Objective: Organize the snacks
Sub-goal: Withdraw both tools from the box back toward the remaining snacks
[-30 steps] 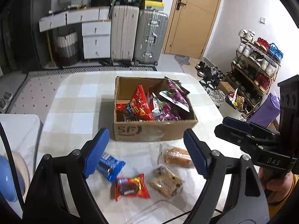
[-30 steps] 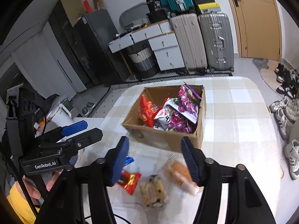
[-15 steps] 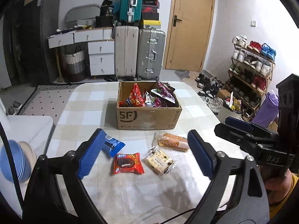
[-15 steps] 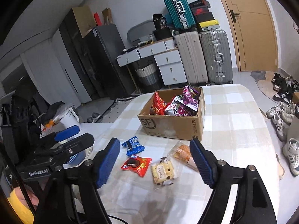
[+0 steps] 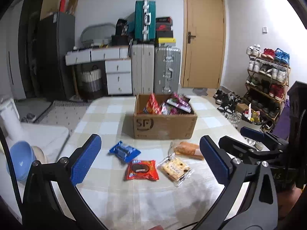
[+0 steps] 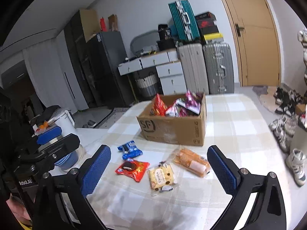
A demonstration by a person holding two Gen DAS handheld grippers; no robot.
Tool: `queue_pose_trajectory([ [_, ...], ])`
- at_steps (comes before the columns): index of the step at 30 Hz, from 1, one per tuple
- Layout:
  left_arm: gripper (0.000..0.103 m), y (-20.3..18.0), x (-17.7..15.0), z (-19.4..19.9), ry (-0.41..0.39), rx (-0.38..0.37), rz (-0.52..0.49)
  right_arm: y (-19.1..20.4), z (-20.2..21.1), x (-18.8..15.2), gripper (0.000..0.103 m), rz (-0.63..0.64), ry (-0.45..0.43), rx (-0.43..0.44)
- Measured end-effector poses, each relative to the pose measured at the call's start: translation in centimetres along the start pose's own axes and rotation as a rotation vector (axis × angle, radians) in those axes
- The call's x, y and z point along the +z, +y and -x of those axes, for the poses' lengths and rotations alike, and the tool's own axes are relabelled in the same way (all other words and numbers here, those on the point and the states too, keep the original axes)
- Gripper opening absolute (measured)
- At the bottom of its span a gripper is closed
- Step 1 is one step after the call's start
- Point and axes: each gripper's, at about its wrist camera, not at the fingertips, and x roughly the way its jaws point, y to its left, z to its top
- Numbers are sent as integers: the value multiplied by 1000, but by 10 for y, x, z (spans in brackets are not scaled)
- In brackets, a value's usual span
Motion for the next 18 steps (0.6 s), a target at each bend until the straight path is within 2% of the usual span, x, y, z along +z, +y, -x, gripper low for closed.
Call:
queue_pose_trajectory([
  [5,103,16,-16,-43,71,-6,29,-16,-37,-24,102,-14,69,9],
  [6,103,19,-17,-52,110,-6,34,-17,-44,-27,102,-13,92,11],
  [8,103,23,-13,-65,124,-24,36,-19,-59,-32,102,-7,157,13],
  [10,103,28,-12,-71,114,14,35,-20,-61,-38,102,5,162,16],
  [14,103,43,-13,-85,149,9,100,-22,-61,-39,102,-4,153,25],
  [18,103,45,-19,-93,177,38,98,-23,-59,-38,102,-15,150,21],
])
